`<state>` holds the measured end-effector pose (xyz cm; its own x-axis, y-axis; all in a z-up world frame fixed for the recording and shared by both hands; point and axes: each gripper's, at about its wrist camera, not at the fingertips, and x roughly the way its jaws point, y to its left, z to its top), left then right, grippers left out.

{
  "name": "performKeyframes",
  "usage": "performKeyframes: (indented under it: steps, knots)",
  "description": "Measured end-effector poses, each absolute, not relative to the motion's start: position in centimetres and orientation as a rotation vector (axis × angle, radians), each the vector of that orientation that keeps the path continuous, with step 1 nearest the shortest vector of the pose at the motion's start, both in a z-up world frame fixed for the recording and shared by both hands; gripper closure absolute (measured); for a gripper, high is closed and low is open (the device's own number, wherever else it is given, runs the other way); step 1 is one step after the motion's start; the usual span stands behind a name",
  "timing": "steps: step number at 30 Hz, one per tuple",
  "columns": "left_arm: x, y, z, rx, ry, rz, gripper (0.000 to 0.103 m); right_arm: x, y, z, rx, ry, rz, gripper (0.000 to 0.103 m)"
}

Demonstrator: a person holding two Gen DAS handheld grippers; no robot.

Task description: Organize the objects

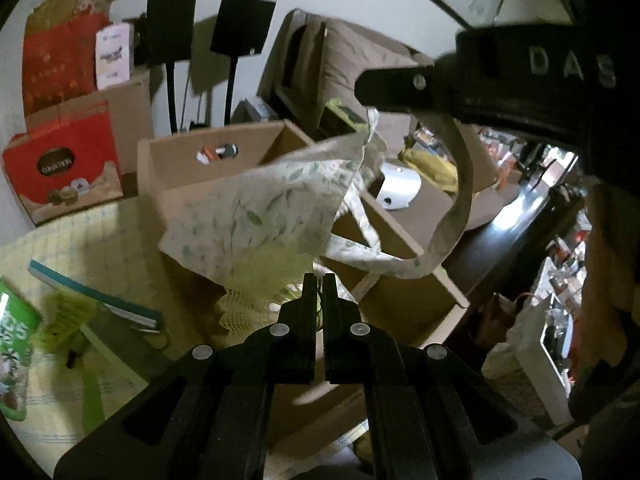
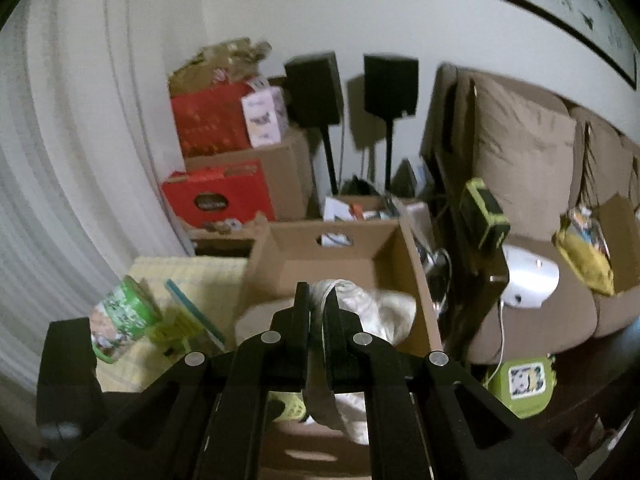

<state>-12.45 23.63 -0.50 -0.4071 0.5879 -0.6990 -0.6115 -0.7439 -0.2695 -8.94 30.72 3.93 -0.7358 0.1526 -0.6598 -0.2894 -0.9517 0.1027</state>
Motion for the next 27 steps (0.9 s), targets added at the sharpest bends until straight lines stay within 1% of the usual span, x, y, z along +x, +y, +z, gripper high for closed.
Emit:
performKeyframes:
  steps: [7, 9, 10, 11, 12, 16, 17, 18, 19, 20, 22, 24, 26, 27]
  knots:
    - [-13.1, 24.6, -3.3, -1.127, 0.085, 2.169, 0.101, -9.4, 33.0, -2.6, -1.164, 0.392, 2.618, 0.097]
    - [-13.2, 24.4, -3.5, -1.137, 0.075, 2.172, 0.096, -9.4, 33.6, -4.5, -1.206, 0.421, 2.585, 0.097]
    - [-13.3, 24.1, -3.5, -1.145, 0.059, 2.175, 0.087, -9.5, 33.8, -5.2, -1.224, 0.431, 2.572, 0.097]
    - [-13.3, 23.9, -3.5, -1.147, 0.049, 2.179, 0.074, -9.5, 34.1, -6.2, -1.251, 0.445, 2.550, 0.097]
    - [-13.4, 23.6, -3.4, -1.147, 0.037, 2.185, 0.070, -9.6, 34.2, -6.8, -1.268, 0.452, 2.534, 0.096]
    - [-13.3, 22.5, -2.7, -1.142, 0.004, 2.193, 0.066, -9.5, 34.5, -8.6, -1.327, 0.428, 2.485, 0.092]
    - [-13.3, 22.1, -2.5, -1.139, -0.004, 2.197, 0.063, -9.4, 34.5, -8.7, -1.329, 0.408, 2.466, 0.091]
    - [-13.5, 21.8, -2.2, -1.135, -0.008, 2.202, 0.061, -9.2, 34.5, -8.7, -1.325, 0.396, 2.457, 0.086]
    - [-13.6, 21.5, -2.0, -1.131, -0.011, 2.209, 0.055, -9.1, 34.5, -8.6, -1.315, 0.388, 2.452, 0.072]
    - [-13.6, 21.2, -1.7, -1.126, -0.012, 2.217, 0.051, -8.8, 34.5, -8.5, -1.300, 0.384, 2.450, 0.061]
    - [-13.6, 20.4, -1.1, -1.107, -0.003, 2.243, 0.048, -8.3, 34.4, -7.8, -1.262, 0.376, 2.454, 0.056]
    - [-13.4, 19.3, -0.4, -1.086, 0.010, 2.270, 0.043, -7.8, 34.1, -7.0, -1.224, 0.353, 2.461, 0.048]
    - [-13.2, 18.1, 0.2, -1.068, 0.010, 2.286, 0.033, -7.1, 33.4, -5.8, -1.171, 0.314, 2.478, 0.039]
    - [-13.1, 17.4, 0.6, -1.060, 0.004, 2.296, 0.031, -6.9, 33.0, -5.3, -1.155, 0.300, 2.487, 0.037]
